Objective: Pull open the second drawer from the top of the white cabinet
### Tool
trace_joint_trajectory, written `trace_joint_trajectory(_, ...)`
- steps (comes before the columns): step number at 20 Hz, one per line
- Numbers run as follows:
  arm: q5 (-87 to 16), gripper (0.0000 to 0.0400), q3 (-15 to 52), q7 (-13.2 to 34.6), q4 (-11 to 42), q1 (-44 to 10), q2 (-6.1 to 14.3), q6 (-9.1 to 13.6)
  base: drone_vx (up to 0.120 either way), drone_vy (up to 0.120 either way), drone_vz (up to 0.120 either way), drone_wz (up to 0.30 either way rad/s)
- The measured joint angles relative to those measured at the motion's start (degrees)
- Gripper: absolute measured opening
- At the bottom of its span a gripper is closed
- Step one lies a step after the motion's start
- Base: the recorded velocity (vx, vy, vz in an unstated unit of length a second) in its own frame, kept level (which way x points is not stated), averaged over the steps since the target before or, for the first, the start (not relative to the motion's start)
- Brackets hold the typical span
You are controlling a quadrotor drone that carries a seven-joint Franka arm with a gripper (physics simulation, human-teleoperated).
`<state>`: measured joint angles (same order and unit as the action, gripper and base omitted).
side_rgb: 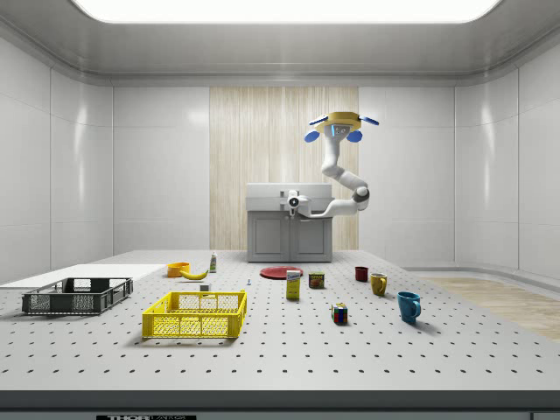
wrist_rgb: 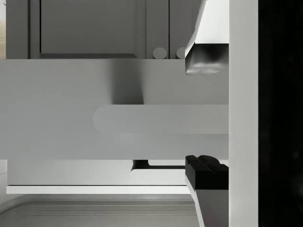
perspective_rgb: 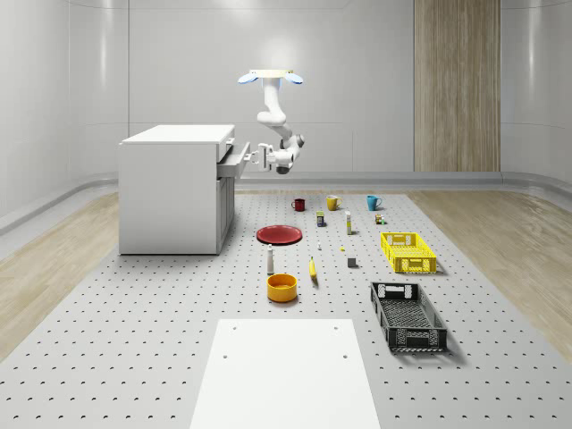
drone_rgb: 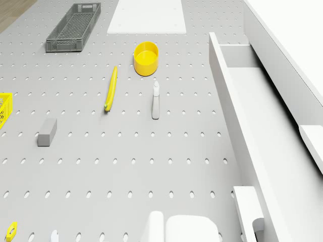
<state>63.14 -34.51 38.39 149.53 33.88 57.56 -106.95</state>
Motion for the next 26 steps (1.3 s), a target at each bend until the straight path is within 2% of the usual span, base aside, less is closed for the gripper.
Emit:
trace_joint_trajectory(5,0.44,0.0289,0.41,-0.15,0.24,0.64,0.07,-0.93,0.000,0.000,0.000,0.000)
trace_joint_trajectory(9,0.49,0.0176,0.46,-0.15,0.33,0.97,0.17,-1.32,0.000,0.000,0.000,0.000)
trace_joint_trajectory(13,0.11,0.0130,0.13,0.02,0.28,1.10,0.35,-1.29,0.000,0.000,0.000,0.000)
trace_joint_trajectory(15,-0.95,0.0140,-0.32,1.35,0.02,1.11,0.78,-1.03,0.000,0.000,0.000,0.000)
trace_joint_trajectory(17,-1.44,0.0133,-0.77,1.14,-0.05,1.19,0.92,-0.89,0.000,0.000,0.000,0.000)
trace_joint_trajectory(18,-1.99,0.0145,-0.97,2.50,-0.21,1.24,1.22,-0.79,0.000,0.000,0.000,0.000)
trace_joint_trajectory(19,-2.09,0.0138,-1.69,-1.26,0.12,1.18,0.78,-0.55,0.000,0.000,0.000,0.000)
trace_joint_trajectory(24,-3.85,0.0113,-3.44,0.46,-0.74,0.65,1.34,1.18,0.000,0.000,0.000,0.000)
trace_joint_trajectory(26,-4.91,0.0116,-4.42,1.29,-1.18,0.49,1.62,1.99,0.000,0.000,0.000,0.000)
